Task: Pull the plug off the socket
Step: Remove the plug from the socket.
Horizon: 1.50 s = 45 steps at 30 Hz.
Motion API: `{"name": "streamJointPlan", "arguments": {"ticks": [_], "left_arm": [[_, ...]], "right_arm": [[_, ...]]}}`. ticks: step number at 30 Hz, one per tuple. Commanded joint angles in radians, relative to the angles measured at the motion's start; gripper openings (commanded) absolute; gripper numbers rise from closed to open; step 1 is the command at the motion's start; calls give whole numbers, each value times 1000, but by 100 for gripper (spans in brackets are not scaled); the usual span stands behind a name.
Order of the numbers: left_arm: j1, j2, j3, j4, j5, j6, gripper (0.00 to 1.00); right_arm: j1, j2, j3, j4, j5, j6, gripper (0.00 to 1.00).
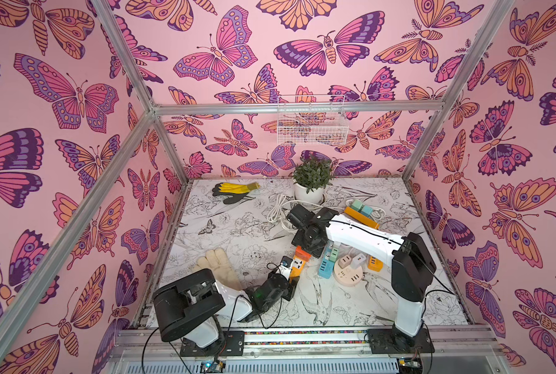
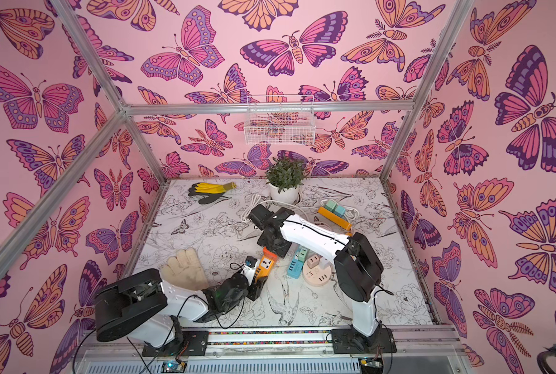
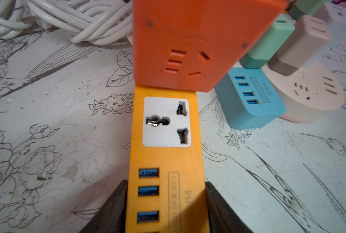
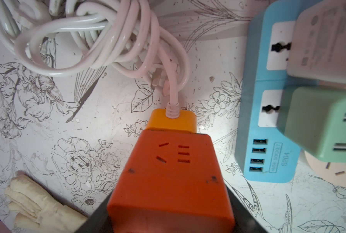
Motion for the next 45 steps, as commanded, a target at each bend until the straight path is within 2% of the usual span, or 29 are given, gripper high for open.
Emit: {"name": "streamJointPlan", "arguments": {"ticks": [1,4,8,11,14,18,21,23,26,28,30,35,39,41,42,45], "left_arm": [[0,40,-9,-122,66,-33,57],[0,46,-3,-124,72,-27,57],[0,57,17,-137,86,-18,57],[-1,72,36,-147,95,-13,57],[-1,79,41,-156,98,-14,57],[-1,79,42,-160,97,-16,57],[-1,74,42,-161,98,-14,57],[-2,61,43,-161,108,-5,58],[-1,4,34,-162,172,40,66],[-2,-73,25,-168,235,61,79],[-1,-163,8,-184,269,56,87],[0,-533,-73,-268,276,-3,92],[14,-926,-151,-493,183,-129,100],[70,-1077,-177,-607,204,-224,99],[111,-1136,-196,-631,258,-274,99],[234,-1216,-232,-658,397,-454,99]], "right_arm": [[-19,-86,25,61,-120,-13,56],[-9,-176,-115,116,-132,5,56],[49,-218,-210,164,-122,34,56],[85,-171,-170,172,-122,45,55],[105,-93,-62,125,-104,53,55],[81,-40,14,104,-102,78,56],[29,-75,-19,128,-139,75,55],[18,-124,-52,140,-122,44,55],[19,-161,-59,109,-114,-52,54],[22,-165,-74,86,-100,-123,54],[22,-155,-91,74,-77,-186,54],[18,-106,-128,72,-65,-351,53],[5,-148,-203,185,-49,-514,53],[-14,-195,-265,290,-114,-592,52],[-21,-226,-301,352,-142,-624,52],[-40,-307,-381,476,-199,-671,51]]}}
